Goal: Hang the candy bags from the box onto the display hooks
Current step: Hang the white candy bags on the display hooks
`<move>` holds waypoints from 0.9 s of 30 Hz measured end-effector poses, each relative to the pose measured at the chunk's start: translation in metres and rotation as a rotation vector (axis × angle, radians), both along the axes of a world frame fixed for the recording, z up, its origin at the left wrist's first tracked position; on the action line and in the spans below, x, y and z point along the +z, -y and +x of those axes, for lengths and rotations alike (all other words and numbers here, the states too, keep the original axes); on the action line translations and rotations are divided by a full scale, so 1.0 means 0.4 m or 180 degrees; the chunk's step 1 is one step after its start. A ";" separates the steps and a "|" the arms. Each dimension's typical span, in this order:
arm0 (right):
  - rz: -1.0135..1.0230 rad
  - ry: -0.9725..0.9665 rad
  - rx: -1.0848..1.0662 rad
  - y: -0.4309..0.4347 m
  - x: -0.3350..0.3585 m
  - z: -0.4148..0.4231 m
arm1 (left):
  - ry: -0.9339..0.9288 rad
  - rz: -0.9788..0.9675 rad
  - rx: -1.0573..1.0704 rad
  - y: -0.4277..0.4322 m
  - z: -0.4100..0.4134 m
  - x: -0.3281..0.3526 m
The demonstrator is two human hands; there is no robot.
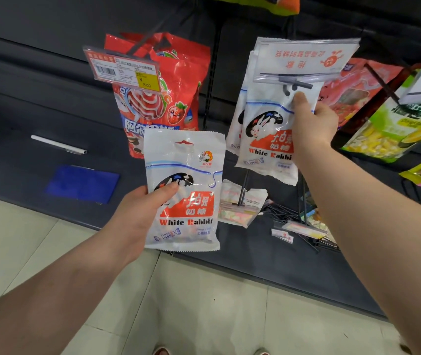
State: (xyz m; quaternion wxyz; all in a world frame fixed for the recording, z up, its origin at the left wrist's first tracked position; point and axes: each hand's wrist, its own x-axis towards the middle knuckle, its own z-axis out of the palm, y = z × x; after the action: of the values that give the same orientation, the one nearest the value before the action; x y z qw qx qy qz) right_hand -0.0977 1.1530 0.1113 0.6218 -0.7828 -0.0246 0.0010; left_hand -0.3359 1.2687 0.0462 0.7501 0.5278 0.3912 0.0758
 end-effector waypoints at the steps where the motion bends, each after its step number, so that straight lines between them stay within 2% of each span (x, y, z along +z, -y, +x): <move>1: -0.0039 -0.0081 -0.0018 0.000 -0.002 0.005 | 0.0016 0.0001 -0.0022 0.004 0.002 0.002; 5: -0.0079 -0.0039 -0.0152 0.022 -0.015 -0.002 | 0.0079 -0.0026 -0.0127 0.017 0.015 0.007; 7: -0.0244 0.0322 -0.0253 0.052 -0.010 -0.029 | 0.0121 -0.0043 -0.0177 0.028 0.030 0.012; 9: -0.0367 0.0651 -0.0008 0.081 -0.010 -0.061 | 0.0168 -0.0066 -0.0208 0.044 0.052 0.018; 10: -0.0296 0.0569 0.0326 0.094 -0.009 -0.082 | 0.0196 -0.0066 -0.0234 0.054 0.066 0.021; 12: 0.0032 -0.0133 0.1230 0.111 -0.006 -0.121 | 0.0254 -0.0068 -0.0280 0.077 0.098 0.033; 14: 0.0159 -0.0666 0.1680 0.120 -0.008 -0.144 | 0.0328 -0.0075 -0.0337 0.101 0.133 0.048; 20: 0.0880 -0.0484 0.0947 0.126 0.017 -0.139 | 0.0463 0.0028 -0.0523 0.139 0.218 0.090; 27: 0.1178 -0.0486 0.0861 0.100 0.044 -0.108 | 0.0398 -0.0054 -0.0350 0.128 0.269 0.109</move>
State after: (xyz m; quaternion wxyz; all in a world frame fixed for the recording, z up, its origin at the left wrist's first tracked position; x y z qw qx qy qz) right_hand -0.1411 1.1130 0.1290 0.7489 -0.6428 -0.0819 0.1390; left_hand -0.2282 1.2173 0.0896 0.7806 0.5363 0.3147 0.0640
